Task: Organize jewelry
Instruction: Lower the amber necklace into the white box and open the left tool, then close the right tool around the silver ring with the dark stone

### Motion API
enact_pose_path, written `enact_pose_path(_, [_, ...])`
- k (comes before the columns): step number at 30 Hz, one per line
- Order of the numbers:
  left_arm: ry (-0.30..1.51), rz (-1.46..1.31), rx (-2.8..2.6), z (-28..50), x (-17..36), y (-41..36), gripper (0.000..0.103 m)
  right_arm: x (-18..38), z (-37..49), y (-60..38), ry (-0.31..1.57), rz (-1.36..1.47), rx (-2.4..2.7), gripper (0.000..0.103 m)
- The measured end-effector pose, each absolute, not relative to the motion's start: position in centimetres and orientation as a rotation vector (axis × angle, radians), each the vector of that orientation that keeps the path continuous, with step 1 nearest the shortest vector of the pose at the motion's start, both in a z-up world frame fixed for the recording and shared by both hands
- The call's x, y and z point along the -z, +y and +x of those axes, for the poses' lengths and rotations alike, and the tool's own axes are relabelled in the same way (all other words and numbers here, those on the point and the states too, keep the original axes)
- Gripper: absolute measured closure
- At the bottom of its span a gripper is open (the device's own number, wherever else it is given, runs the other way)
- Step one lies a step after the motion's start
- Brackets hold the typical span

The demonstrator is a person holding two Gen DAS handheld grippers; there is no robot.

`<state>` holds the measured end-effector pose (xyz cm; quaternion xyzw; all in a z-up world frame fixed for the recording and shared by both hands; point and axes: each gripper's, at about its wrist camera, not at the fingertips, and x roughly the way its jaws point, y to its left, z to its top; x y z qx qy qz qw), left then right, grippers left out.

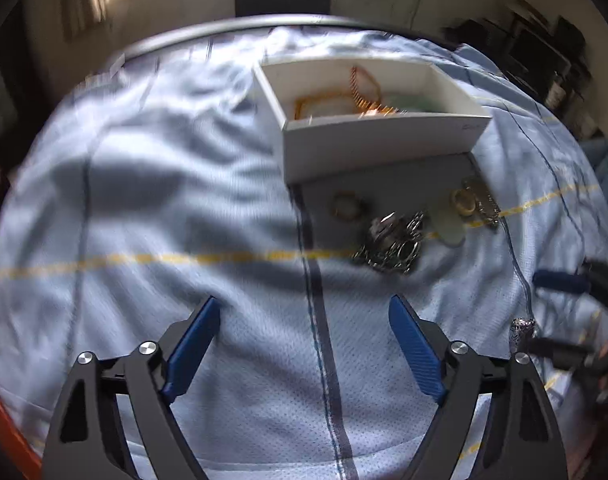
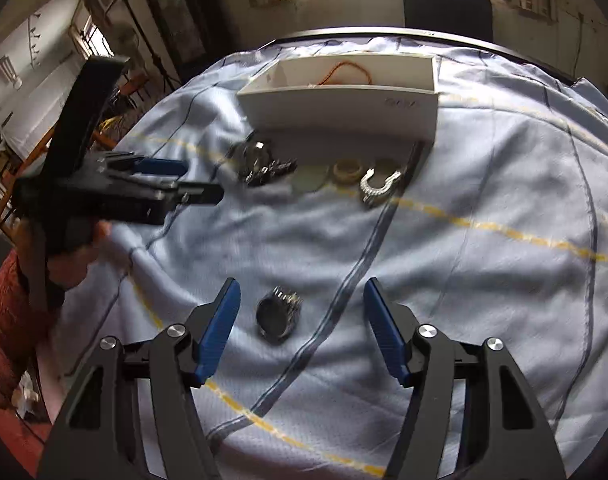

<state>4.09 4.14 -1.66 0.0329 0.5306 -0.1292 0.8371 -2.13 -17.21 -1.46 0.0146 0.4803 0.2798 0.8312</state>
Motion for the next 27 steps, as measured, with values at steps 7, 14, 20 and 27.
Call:
enact_pose_path(7, [1.074, 0.028, 0.254, 3.6, 1.5, 4.9, 0.012, 1.0, -3.3, -16.1, 0.983, -0.022, -0.595, 0.045])
enact_pose_path(14, [1.050, 0.031, 0.243, 3.3, 1.5, 4.9, 0.012, 1.1, -4.0, -15.0, 0.955, -0.112, -0.586, 0.050])
enact_pose_path(20, [1.051, 0.070, 0.240, 3.2, 1.6, 4.5, 0.012, 1.8, -4.2, -14.4, 0.958, -0.161, -0.577, 0.056])
enact_pose_path(27, [1.039, 0.096, 0.195, 3.3, 1.9, 4.6, 0.012, 1.9, -4.4, -14.2, 0.939, -0.215, -0.548, 0.065])
